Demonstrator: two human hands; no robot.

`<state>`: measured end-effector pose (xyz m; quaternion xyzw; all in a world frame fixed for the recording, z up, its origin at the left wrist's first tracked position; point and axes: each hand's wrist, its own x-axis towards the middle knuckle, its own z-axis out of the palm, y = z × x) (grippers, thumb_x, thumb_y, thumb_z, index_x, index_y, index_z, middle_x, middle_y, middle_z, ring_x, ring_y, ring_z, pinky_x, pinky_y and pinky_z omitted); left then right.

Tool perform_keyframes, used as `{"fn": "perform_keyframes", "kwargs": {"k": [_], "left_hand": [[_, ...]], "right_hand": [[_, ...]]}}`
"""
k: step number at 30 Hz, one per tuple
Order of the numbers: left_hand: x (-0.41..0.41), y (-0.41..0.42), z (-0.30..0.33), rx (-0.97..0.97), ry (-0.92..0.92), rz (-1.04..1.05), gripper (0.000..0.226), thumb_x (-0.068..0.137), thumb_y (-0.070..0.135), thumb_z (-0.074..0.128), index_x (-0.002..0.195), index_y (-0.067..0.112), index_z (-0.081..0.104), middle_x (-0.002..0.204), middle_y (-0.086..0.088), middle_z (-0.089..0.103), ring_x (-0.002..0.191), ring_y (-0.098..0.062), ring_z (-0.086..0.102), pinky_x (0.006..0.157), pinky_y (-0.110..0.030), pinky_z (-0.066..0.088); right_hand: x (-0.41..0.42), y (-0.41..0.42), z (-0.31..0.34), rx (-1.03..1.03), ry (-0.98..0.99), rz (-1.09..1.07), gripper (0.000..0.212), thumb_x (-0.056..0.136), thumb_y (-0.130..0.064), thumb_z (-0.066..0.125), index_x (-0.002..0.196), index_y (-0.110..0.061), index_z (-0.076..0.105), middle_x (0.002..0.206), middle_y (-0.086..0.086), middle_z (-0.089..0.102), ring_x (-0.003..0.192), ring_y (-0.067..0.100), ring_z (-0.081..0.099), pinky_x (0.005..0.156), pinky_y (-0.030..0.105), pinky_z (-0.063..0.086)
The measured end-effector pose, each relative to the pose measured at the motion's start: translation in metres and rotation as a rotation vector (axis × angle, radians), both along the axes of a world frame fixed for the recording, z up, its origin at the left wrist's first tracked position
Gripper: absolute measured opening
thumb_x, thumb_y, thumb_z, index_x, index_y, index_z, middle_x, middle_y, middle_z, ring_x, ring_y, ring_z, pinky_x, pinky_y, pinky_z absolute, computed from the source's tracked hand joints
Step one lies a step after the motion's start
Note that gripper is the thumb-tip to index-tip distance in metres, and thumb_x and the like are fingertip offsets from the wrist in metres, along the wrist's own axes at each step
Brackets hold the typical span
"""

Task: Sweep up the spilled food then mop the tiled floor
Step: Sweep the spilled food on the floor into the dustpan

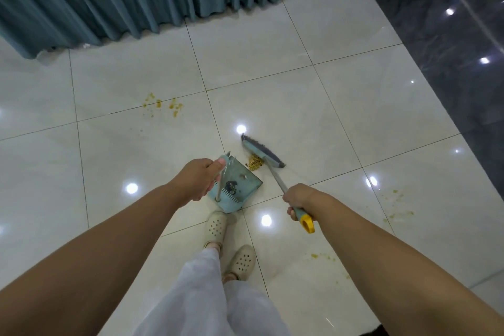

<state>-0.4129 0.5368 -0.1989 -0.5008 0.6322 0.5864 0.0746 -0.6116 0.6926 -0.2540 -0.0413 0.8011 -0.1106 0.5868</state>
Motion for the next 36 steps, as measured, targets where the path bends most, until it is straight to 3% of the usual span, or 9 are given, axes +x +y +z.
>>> {"fn": "perform_keyframes", "kwargs": {"k": [2, 6, 9, 15, 27, 31, 36], "left_hand": [[-0.001, -0.001, -0.002, -0.018, -0.006, -0.009, 0.049, 0.095, 0.05, 0.042, 0.075, 0.006, 0.054, 0.048, 0.0, 0.042, 0.034, -0.009, 0.03, 0.034, -0.018, 0.027], [0.01, -0.003, -0.007, -0.062, -0.057, -0.051, 0.049, 0.095, 0.051, 0.041, 0.075, 0.008, 0.056, 0.052, -0.001, 0.044, 0.036, -0.009, 0.032, 0.034, -0.017, 0.027], [0.018, -0.008, -0.007, -0.083, -0.065, -0.053, 0.051, 0.095, 0.052, 0.041, 0.076, 0.008, 0.057, 0.053, -0.002, 0.045, 0.038, -0.01, 0.032, 0.034, -0.019, 0.027], [0.032, -0.013, -0.003, -0.062, -0.033, -0.027, 0.053, 0.094, 0.054, 0.042, 0.076, 0.006, 0.056, 0.052, -0.002, 0.043, 0.039, -0.01, 0.032, 0.035, -0.019, 0.026], [0.071, 0.005, 0.003, -0.008, -0.032, 0.013, 0.048, 0.096, 0.048, 0.041, 0.076, 0.007, 0.055, 0.053, -0.003, 0.043, 0.039, -0.01, 0.031, 0.037, -0.017, 0.027], [0.082, 0.008, -0.004, -0.024, -0.084, 0.05, 0.048, 0.096, 0.049, 0.041, 0.077, 0.007, 0.056, 0.054, -0.004, 0.044, 0.04, -0.012, 0.033, 0.039, -0.018, 0.028], [0.081, 0.007, -0.005, -0.079, -0.097, 0.037, 0.049, 0.095, 0.051, 0.042, 0.074, 0.009, 0.055, 0.053, -0.003, 0.045, 0.041, -0.013, 0.035, 0.04, -0.017, 0.029]], "right_hand": [[0.007, 0.005, 0.002, 0.047, -0.009, 0.028, 0.032, 0.097, -0.017, 0.046, 0.123, 0.001, 0.051, 0.084, 0.012, 0.054, 0.072, 0.019, 0.05, 0.074, 0.024, 0.049], [0.019, 0.014, 0.016, 0.101, -0.174, -0.112, 0.019, 0.097, -0.016, 0.045, 0.111, -0.003, 0.048, 0.071, 0.011, 0.051, 0.048, 0.012, 0.043, 0.041, 0.018, 0.042], [0.021, 0.02, 0.025, 0.09, -0.23, -0.183, 0.023, 0.094, -0.014, 0.046, 0.114, -0.003, 0.048, 0.068, 0.01, 0.051, 0.044, 0.012, 0.042, 0.037, 0.018, 0.039], [0.011, 0.035, 0.052, 0.049, -0.373, -0.355, 0.006, 0.092, -0.009, 0.048, 0.095, -0.004, 0.046, 0.047, 0.009, 0.05, 0.031, 0.012, 0.038, 0.031, 0.015, 0.035], [0.001, 0.013, 0.05, 0.035, -0.135, -0.162, 0.007, 0.094, -0.008, 0.044, 0.09, -0.002, 0.047, 0.065, 0.013, 0.048, 0.028, 0.012, 0.04, 0.034, 0.014, 0.036], [0.004, 0.003, 0.032, 0.054, -0.092, -0.121, 0.012, 0.097, -0.01, 0.044, 0.099, 0.001, 0.046, 0.067, 0.013, 0.047, 0.045, 0.015, 0.039, 0.033, 0.014, 0.036], [0.037, 0.012, 0.021, 0.084, -0.14, -0.09, 0.016, 0.099, -0.013, 0.044, 0.104, 0.001, 0.044, 0.067, 0.012, 0.047, 0.046, 0.014, 0.041, 0.034, 0.015, 0.038]]}}
